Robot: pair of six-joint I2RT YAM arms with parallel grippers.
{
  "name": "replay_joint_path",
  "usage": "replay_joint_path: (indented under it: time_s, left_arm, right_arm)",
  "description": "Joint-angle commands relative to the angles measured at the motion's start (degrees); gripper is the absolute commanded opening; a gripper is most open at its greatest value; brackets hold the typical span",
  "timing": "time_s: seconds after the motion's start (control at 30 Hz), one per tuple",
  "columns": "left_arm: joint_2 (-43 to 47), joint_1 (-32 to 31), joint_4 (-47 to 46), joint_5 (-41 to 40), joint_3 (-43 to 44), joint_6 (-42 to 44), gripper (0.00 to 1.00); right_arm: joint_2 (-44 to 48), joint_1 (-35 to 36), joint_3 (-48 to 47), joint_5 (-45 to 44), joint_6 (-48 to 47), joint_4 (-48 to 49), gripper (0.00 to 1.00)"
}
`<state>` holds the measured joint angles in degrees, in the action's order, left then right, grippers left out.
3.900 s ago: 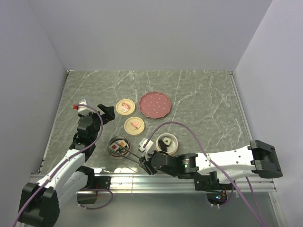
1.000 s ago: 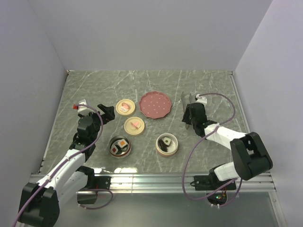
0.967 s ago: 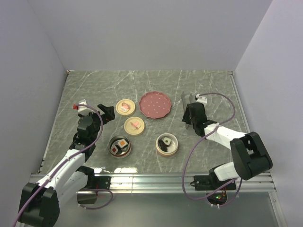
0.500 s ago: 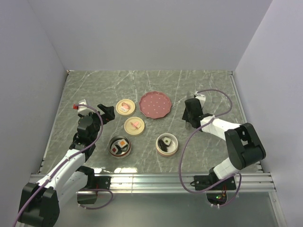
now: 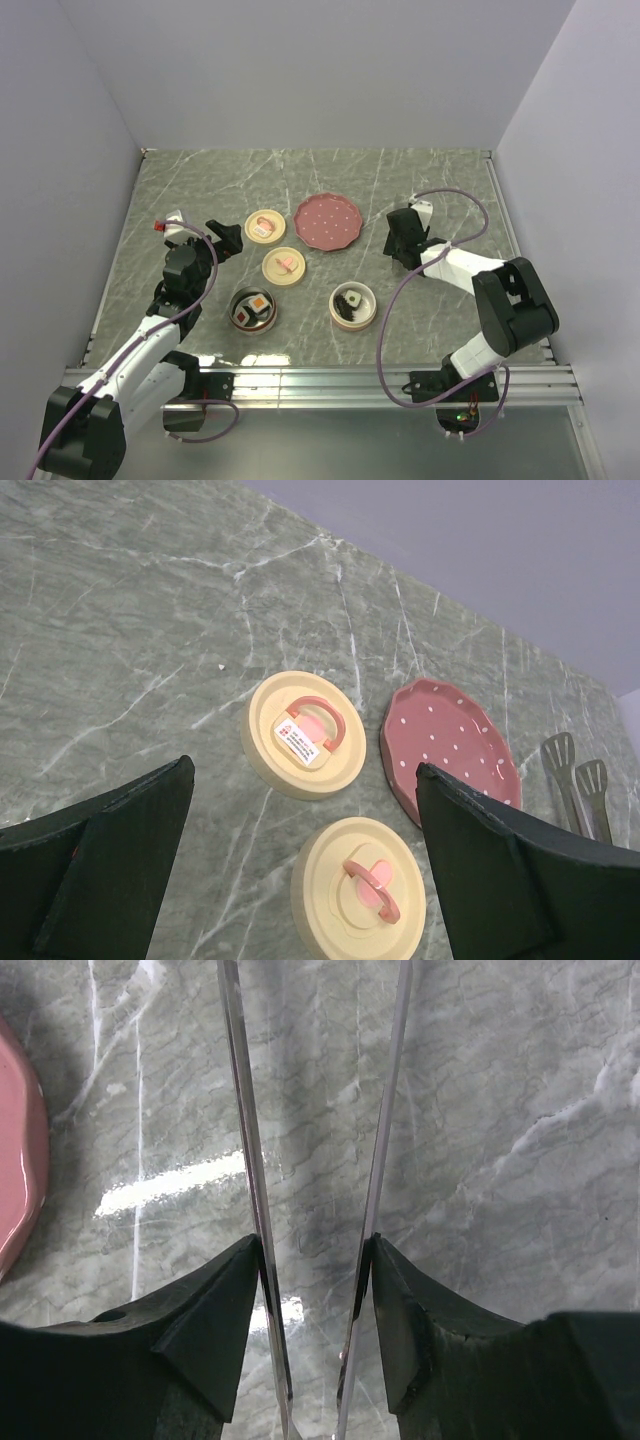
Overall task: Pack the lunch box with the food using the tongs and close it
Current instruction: Put down the clamp
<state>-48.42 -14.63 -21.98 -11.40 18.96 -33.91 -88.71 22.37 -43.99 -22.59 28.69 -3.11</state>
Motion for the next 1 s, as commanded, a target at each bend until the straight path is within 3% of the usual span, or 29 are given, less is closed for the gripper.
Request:
replay_joint_path:
  time_s: [0.0, 0.77, 0.8, 0.97]
  left_arm:
    - [0.9, 0.3, -2.9, 0.9, -0.4, -0.4, 0.99]
    - [0.8, 0.3, -2.8, 0.9, -0.4, -0.5, 0.99]
    - [0.8, 0.4, -2.8, 0.9, -0.4, -0.4, 1.00]
    - [0.8, 0.4, -2.8, 0.9, -0.4, -0.5, 1.00]
  right_arm:
    - [0.2, 0.6, -2.1, -1.8, 0.2, 0.4, 0.56]
    - [-5.6, 1.8, -9.8, -3.2, -1.0, -6.0, 0.63]
    - [-5.8, 2.0, -10.4, -3.1, -1.1, -6.4, 0.68]
    - [-5.2, 2.7, -9.9, -4.1, -1.2, -5.9, 0.69]
